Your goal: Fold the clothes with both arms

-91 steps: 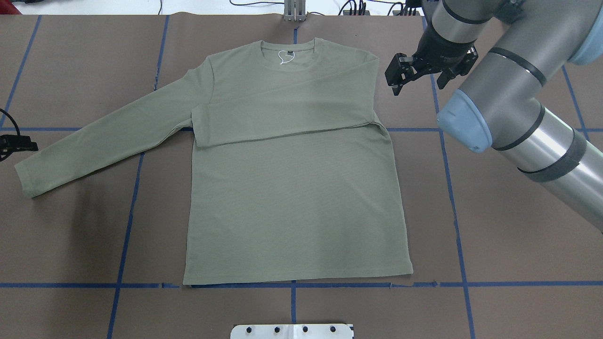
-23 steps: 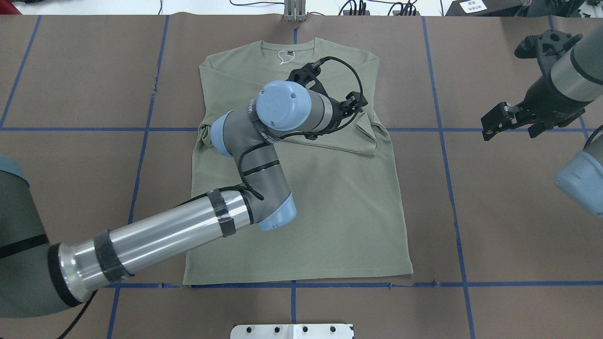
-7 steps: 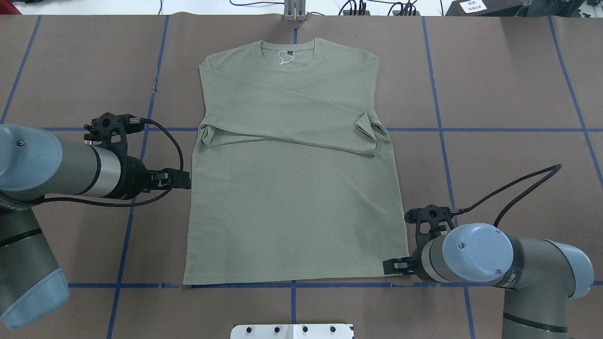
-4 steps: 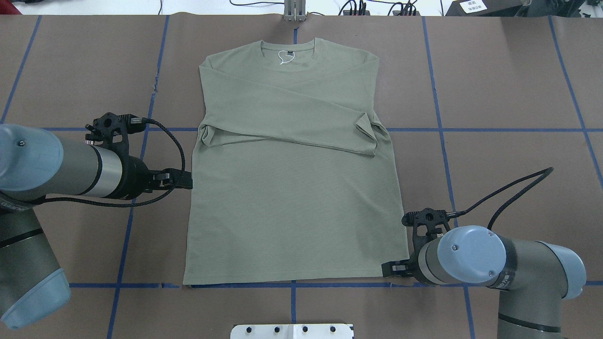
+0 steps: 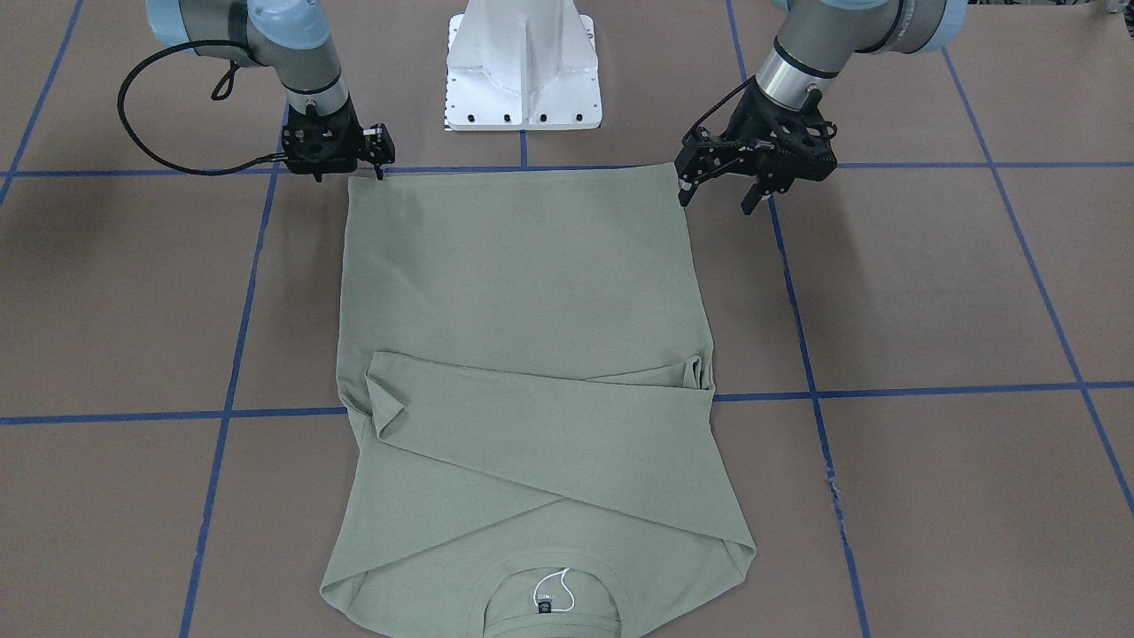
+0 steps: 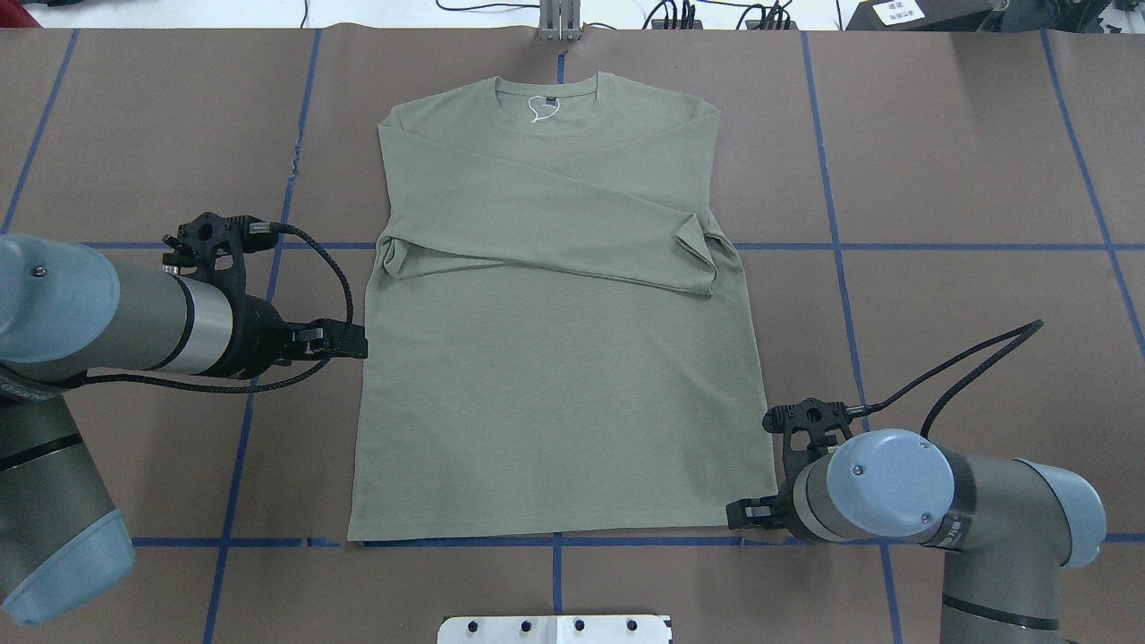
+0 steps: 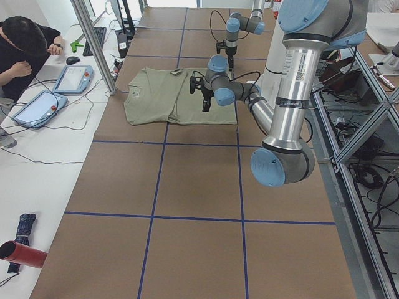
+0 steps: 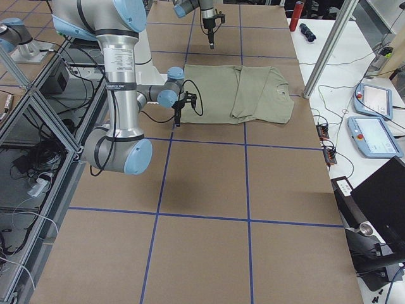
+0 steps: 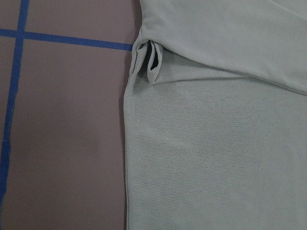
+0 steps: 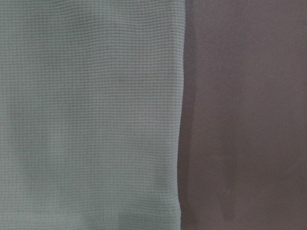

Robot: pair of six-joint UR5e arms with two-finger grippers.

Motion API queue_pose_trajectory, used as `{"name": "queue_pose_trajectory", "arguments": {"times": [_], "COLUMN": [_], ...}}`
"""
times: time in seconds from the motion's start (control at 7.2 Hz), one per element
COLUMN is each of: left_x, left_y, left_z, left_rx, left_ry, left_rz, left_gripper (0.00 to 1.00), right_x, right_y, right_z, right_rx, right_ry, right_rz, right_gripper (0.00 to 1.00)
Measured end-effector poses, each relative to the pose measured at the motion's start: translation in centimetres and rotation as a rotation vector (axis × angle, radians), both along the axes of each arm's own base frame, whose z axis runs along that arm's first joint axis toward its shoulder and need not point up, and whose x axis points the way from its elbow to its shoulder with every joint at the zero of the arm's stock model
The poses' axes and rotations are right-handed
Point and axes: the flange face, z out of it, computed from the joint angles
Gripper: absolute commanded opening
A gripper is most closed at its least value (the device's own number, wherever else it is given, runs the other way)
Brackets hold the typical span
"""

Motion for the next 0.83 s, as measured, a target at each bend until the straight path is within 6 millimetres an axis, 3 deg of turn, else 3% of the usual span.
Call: {"name": "queue_pose_trajectory", "arguments": {"times": [0.28,0.83], "left_x": [-0.07,-0.13], "left_y": [0.09,0.14], "left_z": [-0.20,-0.32], "left_rx": [0.002,0.003], "left_ry": [0.003,0.005], "left_rz": [0.001,0.001], "left_gripper": [1.00,1.00], "right_x": [-0.19,-0.16], "right_y": [0.07,0.12], "right_z": [0.29,0.13], "right_rx": [-0.009,-0.012], "right_ry": [0.002,-0.003], "right_rz": [-0.007,-0.009], "right_gripper": [0.44,0.00]}}
